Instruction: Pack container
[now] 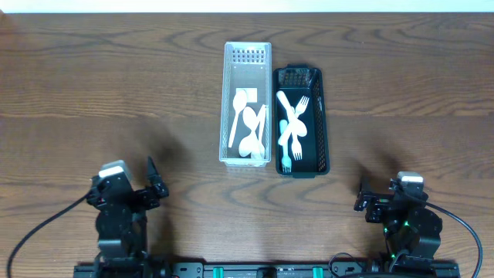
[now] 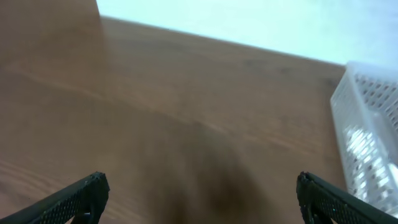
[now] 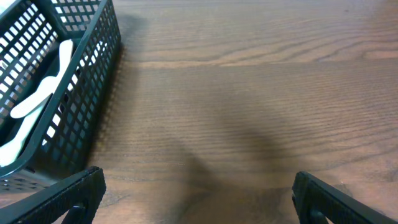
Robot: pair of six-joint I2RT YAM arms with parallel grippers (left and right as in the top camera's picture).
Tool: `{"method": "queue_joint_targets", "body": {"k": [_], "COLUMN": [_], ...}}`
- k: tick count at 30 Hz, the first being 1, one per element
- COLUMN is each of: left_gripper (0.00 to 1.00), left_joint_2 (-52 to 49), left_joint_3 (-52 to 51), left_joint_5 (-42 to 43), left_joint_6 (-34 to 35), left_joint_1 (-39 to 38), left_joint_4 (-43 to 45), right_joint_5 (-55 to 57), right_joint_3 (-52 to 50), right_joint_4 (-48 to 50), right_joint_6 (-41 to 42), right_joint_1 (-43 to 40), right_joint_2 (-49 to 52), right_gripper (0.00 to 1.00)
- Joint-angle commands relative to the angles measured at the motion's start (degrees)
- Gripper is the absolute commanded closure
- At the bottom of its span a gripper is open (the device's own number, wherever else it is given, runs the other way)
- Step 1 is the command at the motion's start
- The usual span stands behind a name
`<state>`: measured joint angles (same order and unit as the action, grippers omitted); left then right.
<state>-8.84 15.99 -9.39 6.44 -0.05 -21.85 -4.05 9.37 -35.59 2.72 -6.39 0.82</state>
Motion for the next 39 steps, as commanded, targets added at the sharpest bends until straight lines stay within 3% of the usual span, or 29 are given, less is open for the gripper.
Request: {"method": "queue_joint_targets", "body": {"k": [1, 11, 39], "left_gripper": [0.02, 0.02, 0.02], "left_joint_2": [2.3, 8.6, 8.6], "left_joint_3": [-3.6, -9.9, -10.0], "left_joint_5": [0.0, -0.1, -0.1], "left_joint_6": [1.9, 1.8, 1.8], "left_joint_1": [0.3, 0.3, 0.3], "left_joint_4": [1.2, 1.9, 2.3], "right_joint_5": [0.2, 0.2, 0.2], "right_joint_3": [-0.5, -0.5, -0.5], "right_joint_4": [0.0, 0.0, 0.0], "right_joint_6": [0.0, 0.0, 0.0], "right_joint_1": [0.5, 0.5, 0.5], "right_joint_2": [-0.5, -0.5, -0.5], "right_gripper": [0.01, 0.01, 0.01]}}
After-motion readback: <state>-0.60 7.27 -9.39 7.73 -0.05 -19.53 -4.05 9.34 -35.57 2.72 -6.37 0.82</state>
